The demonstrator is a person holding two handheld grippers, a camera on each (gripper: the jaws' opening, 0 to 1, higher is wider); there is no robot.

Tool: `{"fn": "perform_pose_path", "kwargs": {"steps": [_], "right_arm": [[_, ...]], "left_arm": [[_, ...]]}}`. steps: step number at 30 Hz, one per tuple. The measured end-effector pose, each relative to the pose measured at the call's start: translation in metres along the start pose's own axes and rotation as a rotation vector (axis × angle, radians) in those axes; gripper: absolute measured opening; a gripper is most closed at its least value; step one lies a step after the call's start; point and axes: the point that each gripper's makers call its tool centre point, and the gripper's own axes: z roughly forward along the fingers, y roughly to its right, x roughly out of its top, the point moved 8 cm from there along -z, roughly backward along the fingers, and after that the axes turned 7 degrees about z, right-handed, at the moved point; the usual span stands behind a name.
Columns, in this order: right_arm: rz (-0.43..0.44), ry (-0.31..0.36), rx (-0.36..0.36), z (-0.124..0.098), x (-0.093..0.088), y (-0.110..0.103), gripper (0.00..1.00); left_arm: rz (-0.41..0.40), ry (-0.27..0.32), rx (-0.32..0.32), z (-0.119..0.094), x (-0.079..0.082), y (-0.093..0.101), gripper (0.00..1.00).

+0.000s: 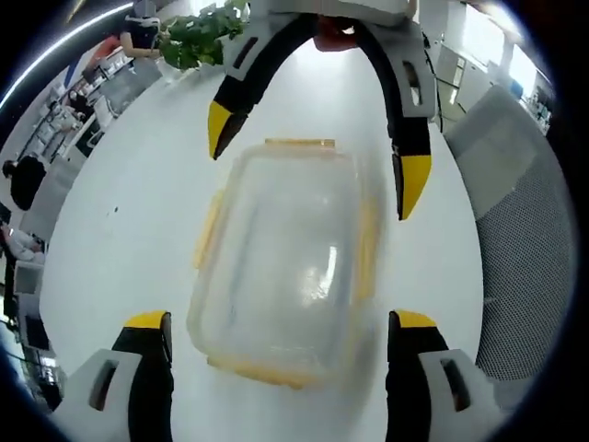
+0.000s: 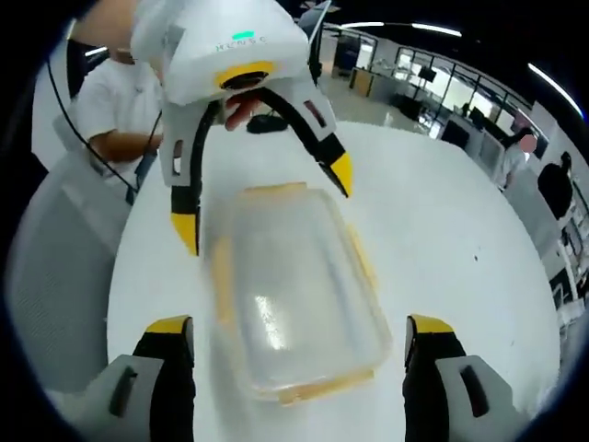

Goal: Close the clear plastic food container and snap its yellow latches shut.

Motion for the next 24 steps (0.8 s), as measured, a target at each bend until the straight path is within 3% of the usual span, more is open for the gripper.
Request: {"fn": "perform_pose_path", "kwargs": {"steps": [10, 15, 21, 24], "right_arm": [[0.149, 0.136, -0.075, -0.013, -0.001, 0.001, 0.96], [0.186, 0.162, -0.092, -0.015, -0.004, 0.001, 0.96], [0.247, 0.213, -0.135, -0.018, -0.008, 0.002, 0.95], [0.282, 0.242, -0.144, -0.021, -0.008, 0.002, 0.95]], "left_arm": [[-0.143, 0.07, 0.068, -0.013, -0.006, 0.005, 0.98], [-0.204, 0.078, 0.078, -0.015, -0.013, 0.009, 0.97], [-0.266, 0.122, 0.132, -0.021, -0.016, 0.012, 0.97], [-0.311, 0.156, 0.194, -0.027, -0.018, 0.008, 0.97]]}}
